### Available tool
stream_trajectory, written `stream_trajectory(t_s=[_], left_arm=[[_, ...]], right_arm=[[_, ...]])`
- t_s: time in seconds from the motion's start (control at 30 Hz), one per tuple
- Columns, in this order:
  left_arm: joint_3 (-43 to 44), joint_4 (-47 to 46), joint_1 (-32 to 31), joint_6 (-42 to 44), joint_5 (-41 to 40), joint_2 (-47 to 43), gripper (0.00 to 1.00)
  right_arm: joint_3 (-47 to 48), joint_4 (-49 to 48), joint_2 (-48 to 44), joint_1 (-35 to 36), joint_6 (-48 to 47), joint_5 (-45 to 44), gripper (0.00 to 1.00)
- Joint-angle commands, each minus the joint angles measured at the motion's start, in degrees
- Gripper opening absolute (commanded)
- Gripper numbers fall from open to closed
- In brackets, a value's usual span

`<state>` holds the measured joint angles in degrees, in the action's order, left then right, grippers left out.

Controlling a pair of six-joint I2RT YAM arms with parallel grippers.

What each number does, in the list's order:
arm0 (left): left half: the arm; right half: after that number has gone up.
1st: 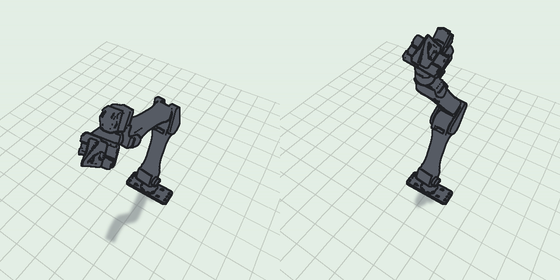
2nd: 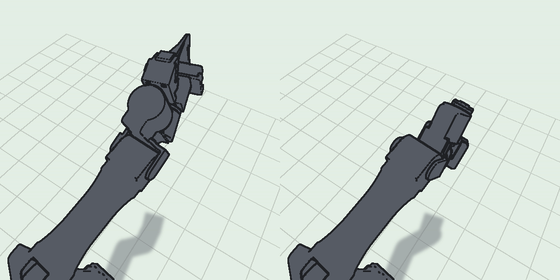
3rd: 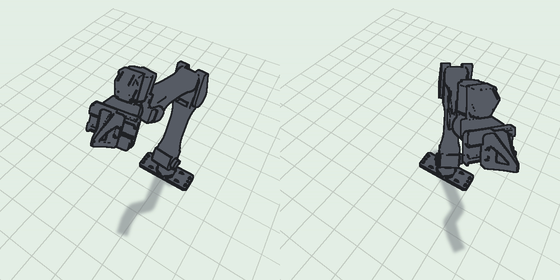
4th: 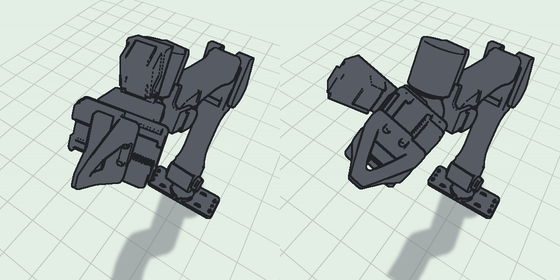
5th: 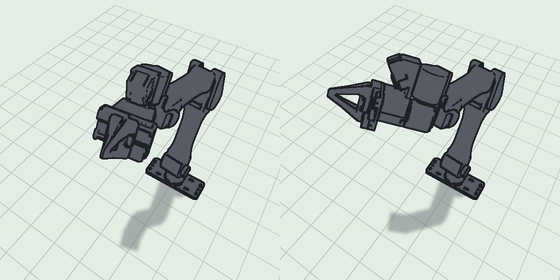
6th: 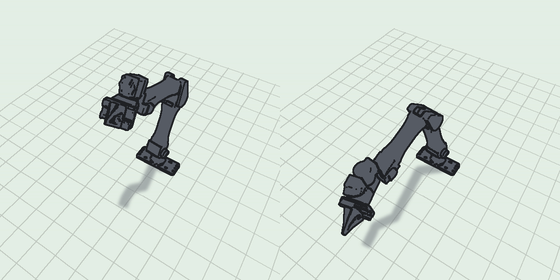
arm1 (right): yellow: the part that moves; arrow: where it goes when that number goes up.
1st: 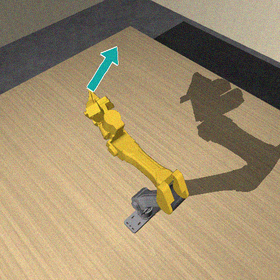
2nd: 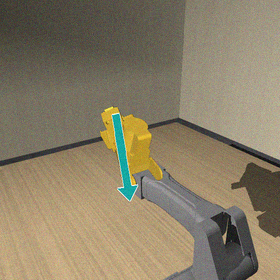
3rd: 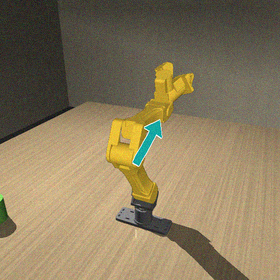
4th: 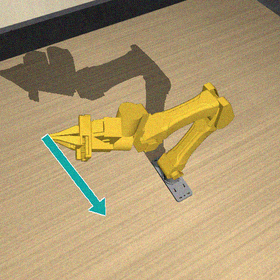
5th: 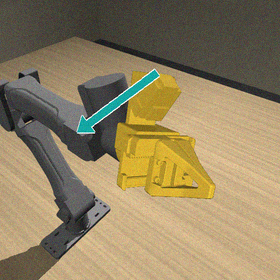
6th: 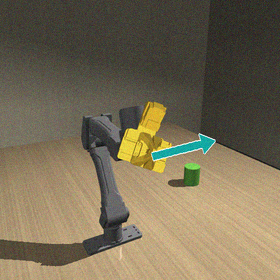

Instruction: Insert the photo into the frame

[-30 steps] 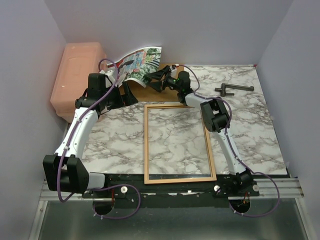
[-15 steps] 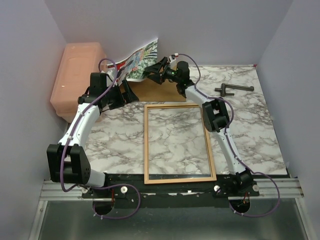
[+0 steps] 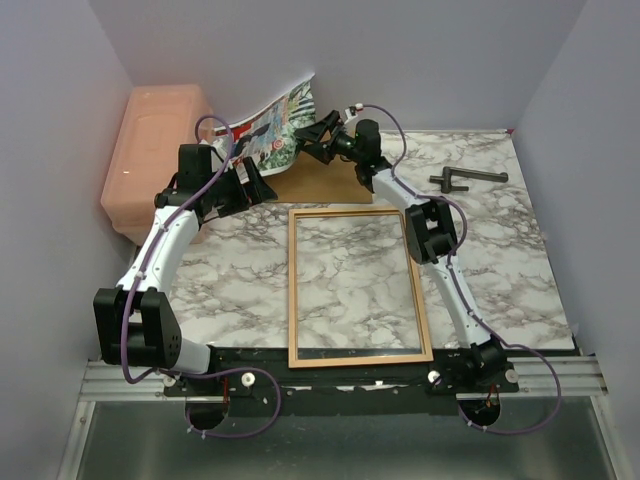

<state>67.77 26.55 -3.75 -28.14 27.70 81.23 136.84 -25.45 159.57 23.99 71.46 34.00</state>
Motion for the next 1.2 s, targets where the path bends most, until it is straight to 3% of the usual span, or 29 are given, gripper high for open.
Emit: stream_trajectory(t_s=[0.0,0.17,0.37,0.6,0.73,0.83,1.17], left_arm=[[-0.9,-1.2,0.7,0.5,1.2,-0.8,0.99],[-1.7,-1.2,0.9,0.7,0.7,-1.1,0.99],[-2.5,-1.3,1.1,0.8,0.7,-1.4,0.98],[-3.7,-1.6,1.5,1.0,0.9,-1.9,0.99],[-4.2,-1.1,1.5,1.5,0.8,-2.2,0.99],[-4.8,-1.1,1.7,1.8,0.6,-2.7,0.99],[-6.7,-0.5,1.8,1.8,1.5,-5.3,0.98]], right_arm=[[0.0,5.6,-1.0,0.0,-7.2,-6.3,1.0],[-7.4,7.1,-5.2,0.0,-9.4,-14.4,1.0],[5.4,9.2,3.3,0.2,-1.6,-12.1,0.98],[2.9,4.9,4.1,2.6,1.9,-10.7,0.89],[2.7,3.9,4.5,3.5,2.9,-9.6,0.73],[-0.5,1.6,2.3,3.5,3.9,-8.0,0.62],[-20.2,-1.5,-14.6,3.4,-0.2,-4.4,0.51]])
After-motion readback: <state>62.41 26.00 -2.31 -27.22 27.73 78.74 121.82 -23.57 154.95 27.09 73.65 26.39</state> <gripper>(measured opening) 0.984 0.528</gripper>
